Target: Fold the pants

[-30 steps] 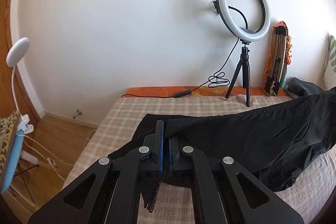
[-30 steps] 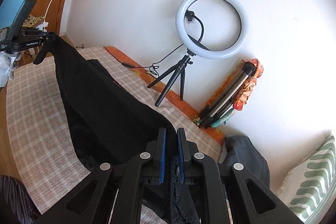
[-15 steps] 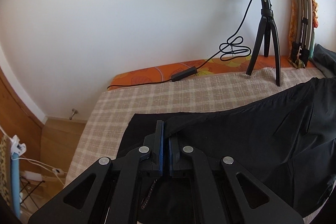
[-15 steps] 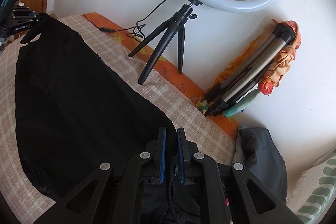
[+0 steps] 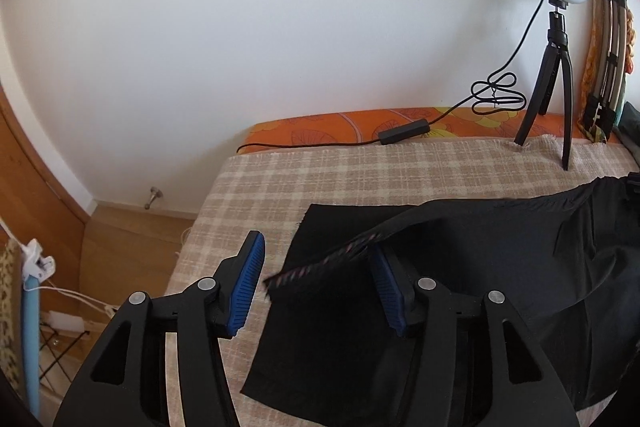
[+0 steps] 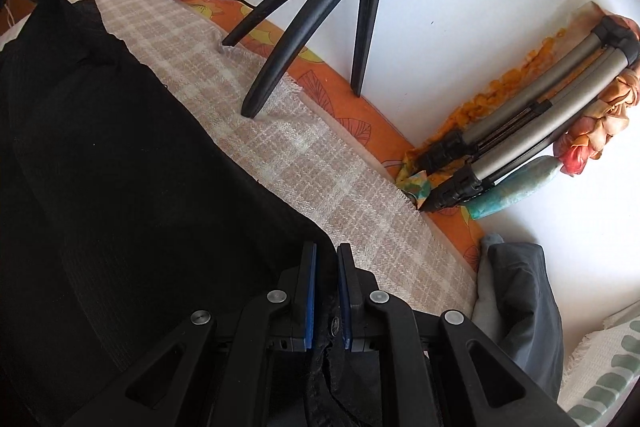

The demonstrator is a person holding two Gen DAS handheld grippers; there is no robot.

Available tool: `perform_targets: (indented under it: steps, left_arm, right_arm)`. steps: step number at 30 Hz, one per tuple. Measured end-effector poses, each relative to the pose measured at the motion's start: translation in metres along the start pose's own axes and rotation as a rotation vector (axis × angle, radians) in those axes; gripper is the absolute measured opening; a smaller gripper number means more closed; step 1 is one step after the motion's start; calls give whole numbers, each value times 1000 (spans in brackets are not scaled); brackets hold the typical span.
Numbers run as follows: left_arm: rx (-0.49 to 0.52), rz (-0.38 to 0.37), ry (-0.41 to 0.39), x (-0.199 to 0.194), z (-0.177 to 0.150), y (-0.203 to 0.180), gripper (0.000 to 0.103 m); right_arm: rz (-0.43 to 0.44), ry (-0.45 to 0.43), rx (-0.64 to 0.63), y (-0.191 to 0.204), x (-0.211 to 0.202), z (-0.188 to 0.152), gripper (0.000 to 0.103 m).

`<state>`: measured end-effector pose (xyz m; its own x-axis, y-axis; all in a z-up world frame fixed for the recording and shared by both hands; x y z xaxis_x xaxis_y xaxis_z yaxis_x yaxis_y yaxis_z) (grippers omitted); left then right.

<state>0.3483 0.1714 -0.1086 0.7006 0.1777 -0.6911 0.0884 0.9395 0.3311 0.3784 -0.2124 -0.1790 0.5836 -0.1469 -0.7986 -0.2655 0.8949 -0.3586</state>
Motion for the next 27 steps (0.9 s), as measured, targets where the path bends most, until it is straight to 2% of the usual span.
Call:
perform_targets:
  steps: [4,8,10,14,15,17,18,20,22,24,27]
  left_arm:
    - [-46,37,22,-8,-17,36,54]
    - [-54,52,39,-15,-34,49,54]
    - [-64,27,51,-15,-42,45,54]
    - [-104,-81,94,-7,-68,23,54]
    - [-103,-91,106,-4,-75,18,54]
    - [-121,-116,141,5,-89,12,54]
    - [-139,-130,155,10,-94,10,54]
    - [-170,-143,179,18,-101,8,54]
    - [-177,-135,185,22,-104,8,54]
    - [-195,-125,177,26,-105,10,54]
    - [-206,-137,168,28,-108,9,54]
  right_arm:
    - [-5,2,9,1,9,0,8]
    - [-3,5,18,2,11,1,8]
    - [0,8,30,0,11,1,8]
    - [-28,-19,31,-3,2,5,10]
    - [-42,-38,20,-2,-5,6,25]
    - [-69,-76,1,-2,-19,9,48]
    - [-65,-87,4,-1,-26,10,53]
    - [-21,-111,38,3,-45,13,53]
    - [63,-156,48,19,-70,20,56]
    - [143,-185,14,46,-90,29,61]
    - [256,-203,-42,95,-108,48,59]
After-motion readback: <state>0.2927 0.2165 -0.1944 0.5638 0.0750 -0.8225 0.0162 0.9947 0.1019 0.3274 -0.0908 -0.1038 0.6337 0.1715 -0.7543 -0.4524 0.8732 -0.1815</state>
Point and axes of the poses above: each gripper's, at about its wrist camera, not at the fingertips, and x roughly the way its jaws point, y to its left, z to its top, the point moved 10 cm from there along x, roughly the way its jaws point, and after that the axes turned 12 degrees about x, right-handed, at the moved point
